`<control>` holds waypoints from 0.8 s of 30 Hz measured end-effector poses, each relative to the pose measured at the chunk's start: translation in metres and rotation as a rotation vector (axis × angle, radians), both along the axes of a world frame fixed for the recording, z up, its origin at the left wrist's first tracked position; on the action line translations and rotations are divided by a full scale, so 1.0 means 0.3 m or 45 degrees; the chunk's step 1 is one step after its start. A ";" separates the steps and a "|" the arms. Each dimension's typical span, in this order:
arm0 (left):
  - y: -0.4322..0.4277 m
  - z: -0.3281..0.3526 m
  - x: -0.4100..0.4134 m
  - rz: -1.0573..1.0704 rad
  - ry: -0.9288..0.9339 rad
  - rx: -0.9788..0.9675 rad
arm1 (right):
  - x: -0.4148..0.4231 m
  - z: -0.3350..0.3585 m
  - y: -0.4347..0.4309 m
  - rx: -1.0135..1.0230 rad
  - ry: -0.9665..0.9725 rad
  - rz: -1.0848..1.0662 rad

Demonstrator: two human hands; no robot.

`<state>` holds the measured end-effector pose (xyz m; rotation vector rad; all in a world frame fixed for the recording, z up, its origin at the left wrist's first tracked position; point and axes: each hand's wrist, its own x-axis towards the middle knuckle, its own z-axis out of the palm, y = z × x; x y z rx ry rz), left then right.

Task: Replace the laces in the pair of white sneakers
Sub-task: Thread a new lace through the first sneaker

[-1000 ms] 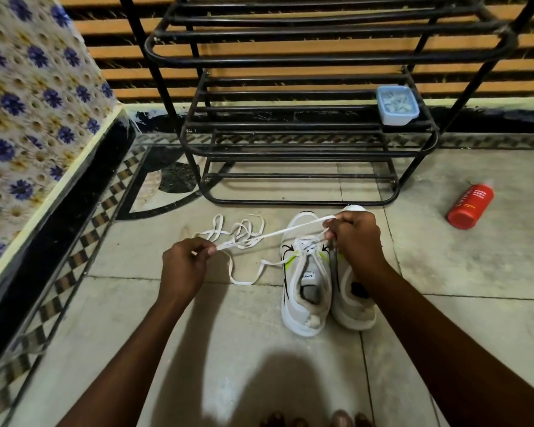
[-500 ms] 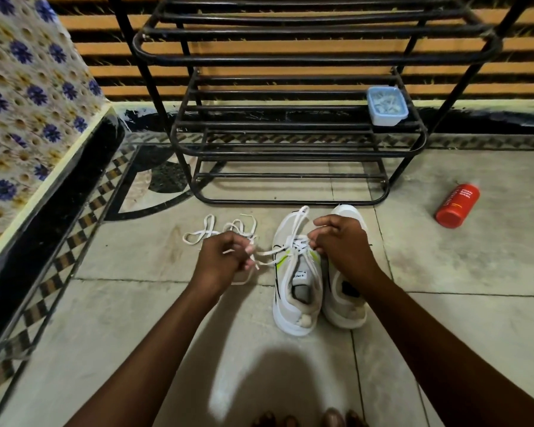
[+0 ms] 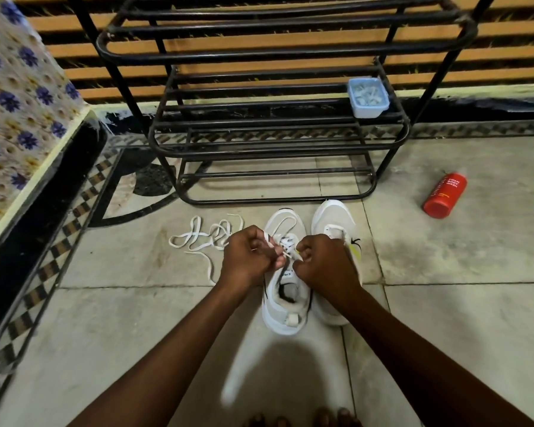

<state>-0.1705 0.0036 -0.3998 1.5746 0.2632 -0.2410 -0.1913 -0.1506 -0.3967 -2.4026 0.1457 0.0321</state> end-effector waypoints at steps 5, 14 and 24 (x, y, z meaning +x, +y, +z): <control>-0.035 -0.019 -0.014 0.024 -0.012 -0.125 | -0.006 -0.008 -0.005 0.157 0.012 -0.091; -0.058 -0.085 -0.016 0.044 -0.117 0.149 | -0.005 -0.020 -0.013 0.344 0.028 -0.199; -0.045 -0.101 -0.028 -0.021 -0.237 0.312 | 0.006 -0.030 -0.032 0.407 0.102 -0.222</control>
